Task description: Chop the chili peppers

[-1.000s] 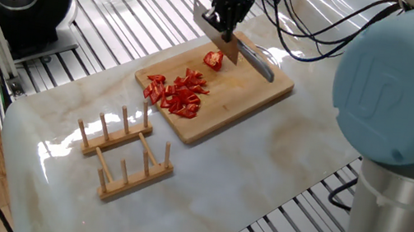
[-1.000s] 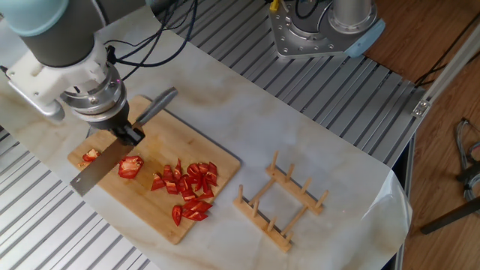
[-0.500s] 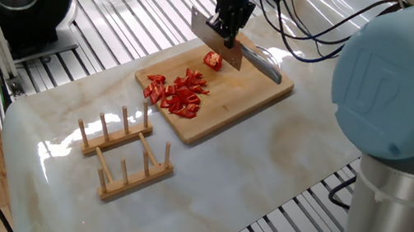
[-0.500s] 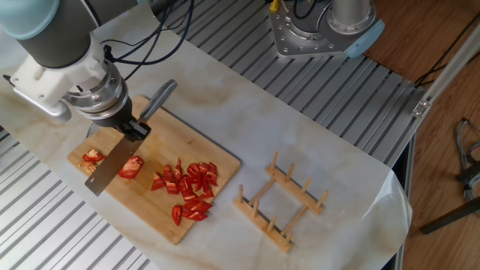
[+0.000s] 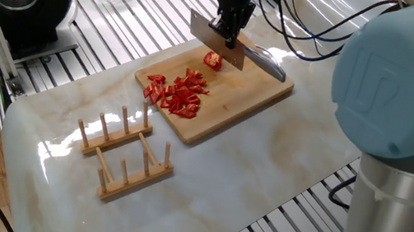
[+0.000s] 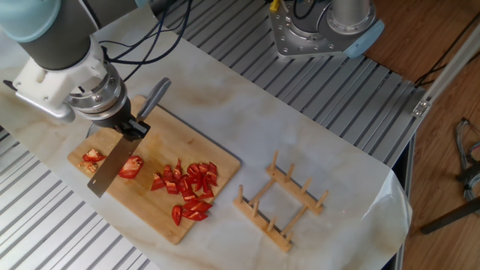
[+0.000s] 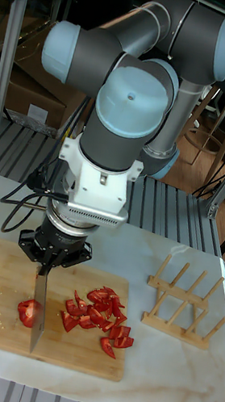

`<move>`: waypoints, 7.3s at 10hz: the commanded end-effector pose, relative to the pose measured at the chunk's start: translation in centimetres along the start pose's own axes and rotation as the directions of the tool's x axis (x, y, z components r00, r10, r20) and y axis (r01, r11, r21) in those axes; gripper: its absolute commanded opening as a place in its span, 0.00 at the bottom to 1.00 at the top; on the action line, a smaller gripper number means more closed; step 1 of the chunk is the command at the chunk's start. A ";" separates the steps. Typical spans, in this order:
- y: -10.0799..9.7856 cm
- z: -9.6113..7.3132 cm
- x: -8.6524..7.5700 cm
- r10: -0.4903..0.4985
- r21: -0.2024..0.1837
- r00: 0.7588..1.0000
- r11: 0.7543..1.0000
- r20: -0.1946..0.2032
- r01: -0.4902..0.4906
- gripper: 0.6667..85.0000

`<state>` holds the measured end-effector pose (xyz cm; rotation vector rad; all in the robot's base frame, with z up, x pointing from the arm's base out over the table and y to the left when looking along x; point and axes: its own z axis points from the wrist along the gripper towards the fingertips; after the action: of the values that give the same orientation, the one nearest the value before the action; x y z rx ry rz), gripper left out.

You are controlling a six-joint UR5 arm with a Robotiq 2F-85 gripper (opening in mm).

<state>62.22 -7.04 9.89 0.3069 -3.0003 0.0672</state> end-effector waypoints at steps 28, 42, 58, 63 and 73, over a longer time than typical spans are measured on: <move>-0.3 2.5 -1.6 -0.137 -0.089 0.988 0.986 0.071 0.143 0.01; 0.6 2.7 -2.2 -0.144 -0.108 0.989 0.983 0.024 0.145 0.01; -0.6 3.0 -2.8 -0.243 -0.037 0.970 0.969 -0.012 0.243 0.01; 0.0 1.5 -3.0 -0.203 -0.016 0.979 0.979 0.008 0.203 0.01; 4.4 -2.6 -0.8 -0.177 -0.126 0.984 0.976 0.035 0.180 0.01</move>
<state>63.74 -3.89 11.58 0.4060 -3.0300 -0.0588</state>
